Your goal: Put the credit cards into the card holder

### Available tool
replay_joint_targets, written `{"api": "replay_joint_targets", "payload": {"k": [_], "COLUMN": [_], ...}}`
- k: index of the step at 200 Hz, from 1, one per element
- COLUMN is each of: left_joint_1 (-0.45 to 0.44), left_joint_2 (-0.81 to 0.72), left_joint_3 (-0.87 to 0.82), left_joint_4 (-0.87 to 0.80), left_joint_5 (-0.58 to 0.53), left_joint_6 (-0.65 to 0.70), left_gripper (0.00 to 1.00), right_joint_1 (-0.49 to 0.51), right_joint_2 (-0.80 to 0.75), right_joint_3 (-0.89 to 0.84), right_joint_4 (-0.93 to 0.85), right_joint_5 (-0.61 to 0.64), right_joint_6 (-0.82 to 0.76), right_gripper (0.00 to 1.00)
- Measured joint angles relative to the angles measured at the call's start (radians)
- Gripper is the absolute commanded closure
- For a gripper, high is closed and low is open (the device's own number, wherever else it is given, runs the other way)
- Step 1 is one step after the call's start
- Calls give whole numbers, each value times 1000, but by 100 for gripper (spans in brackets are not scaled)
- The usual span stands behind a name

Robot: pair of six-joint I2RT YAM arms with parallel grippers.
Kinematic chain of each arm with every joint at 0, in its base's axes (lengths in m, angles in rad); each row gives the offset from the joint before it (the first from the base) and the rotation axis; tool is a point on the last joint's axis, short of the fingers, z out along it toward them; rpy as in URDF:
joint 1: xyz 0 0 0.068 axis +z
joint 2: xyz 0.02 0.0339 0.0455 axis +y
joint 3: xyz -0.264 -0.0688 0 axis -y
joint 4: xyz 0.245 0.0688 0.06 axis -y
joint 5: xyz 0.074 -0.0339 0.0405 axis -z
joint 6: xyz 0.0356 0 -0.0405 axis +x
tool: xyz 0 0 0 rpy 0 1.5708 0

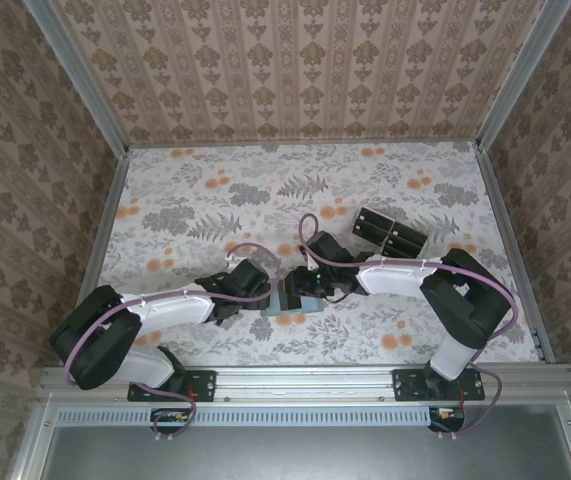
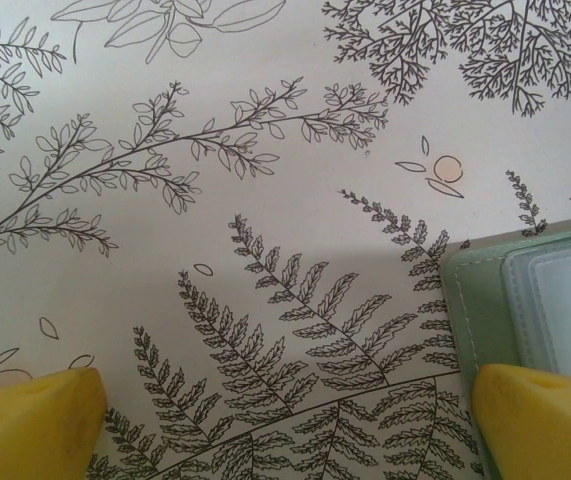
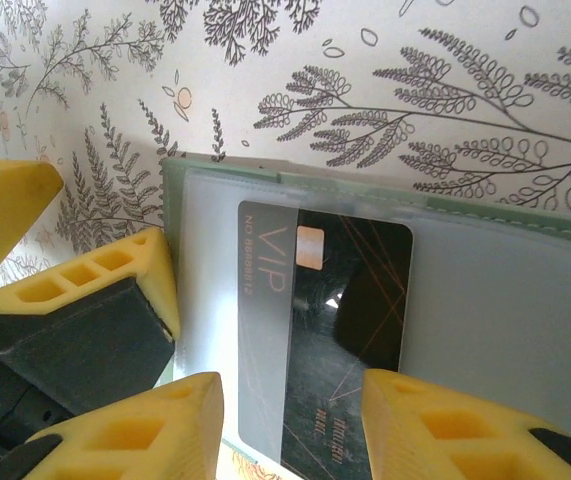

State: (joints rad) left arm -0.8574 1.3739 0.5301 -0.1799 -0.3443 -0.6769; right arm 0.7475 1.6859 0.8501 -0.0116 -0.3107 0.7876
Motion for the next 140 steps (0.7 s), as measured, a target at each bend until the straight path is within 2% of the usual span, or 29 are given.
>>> {"api": "replay_joint_targets", "payload": {"k": [140], "left_joint_1": [-1], "left_joint_2": [0], "left_joint_3": [0], "left_joint_4": [-2], "left_joint_5": [0], "left_joint_6": [0], "left_gripper": [0], "right_joint_1": [-17], "right_joint_2": [42], "right_joint_3": [-1], "right_joint_4": [32], "right_joint_5": [-11], "right_joint_6": [8], "right_gripper": [68]}}
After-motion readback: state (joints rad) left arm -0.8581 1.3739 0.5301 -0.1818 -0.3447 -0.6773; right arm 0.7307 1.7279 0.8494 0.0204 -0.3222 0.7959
